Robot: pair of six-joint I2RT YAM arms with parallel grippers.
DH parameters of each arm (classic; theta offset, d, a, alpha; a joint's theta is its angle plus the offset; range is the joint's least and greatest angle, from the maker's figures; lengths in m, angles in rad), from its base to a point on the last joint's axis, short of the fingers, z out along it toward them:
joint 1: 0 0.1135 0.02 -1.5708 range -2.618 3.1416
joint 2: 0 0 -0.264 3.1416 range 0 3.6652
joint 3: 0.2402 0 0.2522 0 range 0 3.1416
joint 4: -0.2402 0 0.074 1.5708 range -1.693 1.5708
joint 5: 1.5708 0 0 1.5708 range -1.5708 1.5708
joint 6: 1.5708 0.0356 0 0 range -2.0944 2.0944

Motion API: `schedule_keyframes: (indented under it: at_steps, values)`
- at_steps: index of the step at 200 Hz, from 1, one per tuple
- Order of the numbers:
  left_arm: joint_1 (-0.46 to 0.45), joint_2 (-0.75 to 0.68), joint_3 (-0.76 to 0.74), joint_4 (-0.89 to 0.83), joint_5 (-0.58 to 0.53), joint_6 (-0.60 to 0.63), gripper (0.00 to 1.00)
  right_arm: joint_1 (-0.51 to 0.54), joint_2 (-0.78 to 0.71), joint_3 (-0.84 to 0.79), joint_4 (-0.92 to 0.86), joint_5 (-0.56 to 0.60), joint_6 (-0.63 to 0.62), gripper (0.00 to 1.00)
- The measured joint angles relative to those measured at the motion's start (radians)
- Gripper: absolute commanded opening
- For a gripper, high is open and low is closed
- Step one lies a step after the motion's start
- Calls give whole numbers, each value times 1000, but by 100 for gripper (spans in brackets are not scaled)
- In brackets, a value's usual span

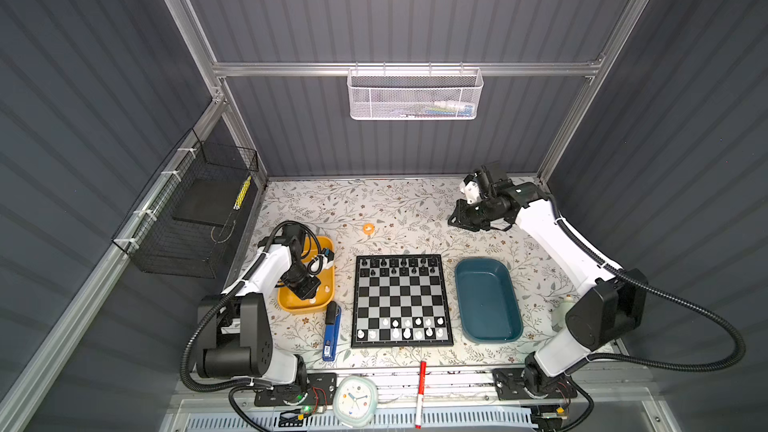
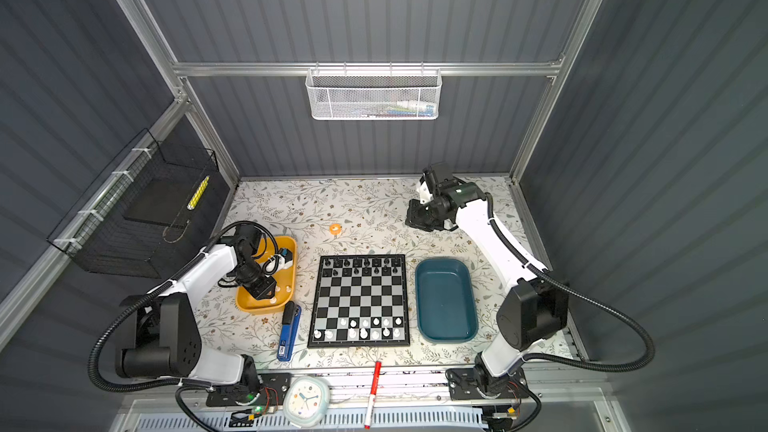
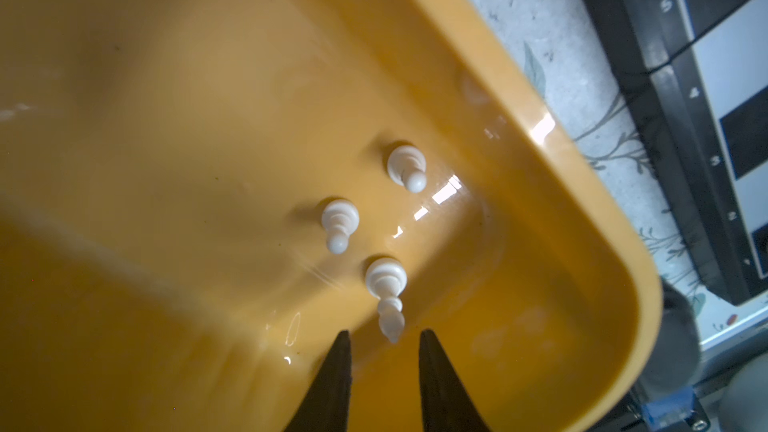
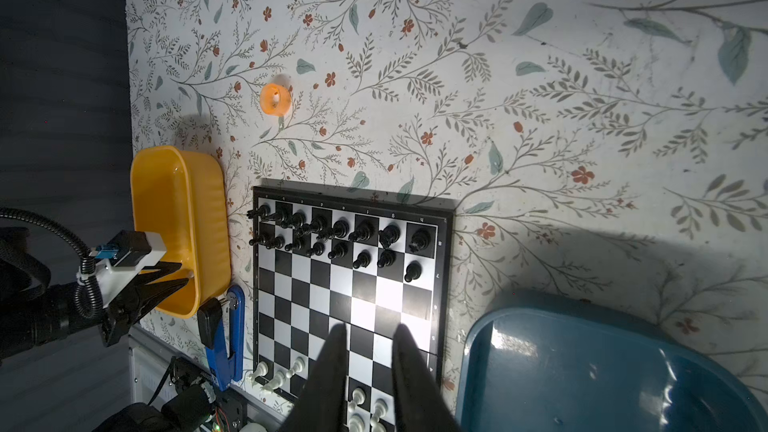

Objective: Set up the chess pieces on the board

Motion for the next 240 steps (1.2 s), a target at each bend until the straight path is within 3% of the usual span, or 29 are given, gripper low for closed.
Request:
schedule_keyframes:
  at_steps: [240]
  values:
    - [-18,56,-10,31,7,8,24,-3,-34,-18,5,5,0,23]
